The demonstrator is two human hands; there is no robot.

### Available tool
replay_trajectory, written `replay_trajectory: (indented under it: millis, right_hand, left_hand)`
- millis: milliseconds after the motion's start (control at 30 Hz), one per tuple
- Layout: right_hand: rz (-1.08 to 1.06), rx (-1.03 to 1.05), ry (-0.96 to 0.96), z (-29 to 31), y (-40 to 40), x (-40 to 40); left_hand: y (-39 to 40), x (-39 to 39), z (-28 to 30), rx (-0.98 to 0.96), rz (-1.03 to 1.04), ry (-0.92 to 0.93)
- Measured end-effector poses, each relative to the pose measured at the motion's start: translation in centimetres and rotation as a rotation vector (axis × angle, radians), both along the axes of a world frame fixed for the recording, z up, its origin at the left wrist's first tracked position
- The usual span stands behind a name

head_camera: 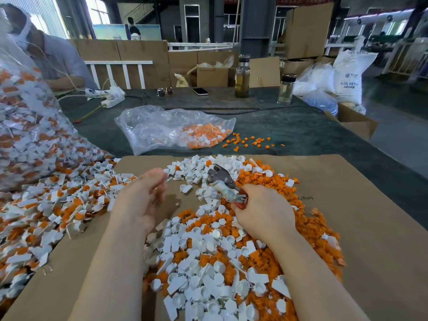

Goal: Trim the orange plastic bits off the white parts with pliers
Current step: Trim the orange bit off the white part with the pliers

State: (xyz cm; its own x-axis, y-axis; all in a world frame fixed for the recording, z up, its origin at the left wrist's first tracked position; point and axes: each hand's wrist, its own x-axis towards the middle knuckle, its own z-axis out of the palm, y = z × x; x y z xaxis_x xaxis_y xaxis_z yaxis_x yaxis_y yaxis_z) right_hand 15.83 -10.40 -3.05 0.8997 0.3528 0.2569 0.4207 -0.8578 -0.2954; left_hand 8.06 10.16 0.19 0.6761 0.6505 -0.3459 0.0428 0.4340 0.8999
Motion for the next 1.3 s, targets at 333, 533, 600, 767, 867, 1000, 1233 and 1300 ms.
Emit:
replay_trajectory:
  millis: [333,533,600,767,867,1000,1233,1300]
  right_hand:
    - [0.027,-0.054,0.104,-0.5,0.6,0.0]
    - [0.045,-0.006,0.057,-0.2,0.6,-0.2]
    - [0.038,0.021,0.034,0.0,0.5,-0.3]
    - [0.009,0.14,-0.006,0.4,0.3,-0.4]
    - [0.003,0.216,-0.006,0.7,0.3,-0.2]
    - [0.004,0.333,-0.027,0.7,0.3,-0.2]
    - [0.06,0.517,0.045,1.2,0.2,-0.4]
    - [0.07,0.56,0.055,1.4,0.1,-0.5]
  left_hand:
    - [-2.7,-0.1,-0.2,0.816,-0.719,0.342]
    - [-3.3,0.4,-0.6,0.876,-0.719,0.346]
    - [-3.4,0.5,-0.7,0.928,-0.695,0.343]
    - [-3.6,0.7,-1.2,1.028,-0.602,0.324]
    - [-4.1,0.8,-1.1,0.91,-0.469,0.222]
    - [-4.3,0.9,-0.4,0.448,-0.4,0.071]
    - [-4.4,0.8,-0.1,-0.039,-0.439,-0.153]
    - [-4.5,0.8,-0.1,0.031,-0.471,-0.147]
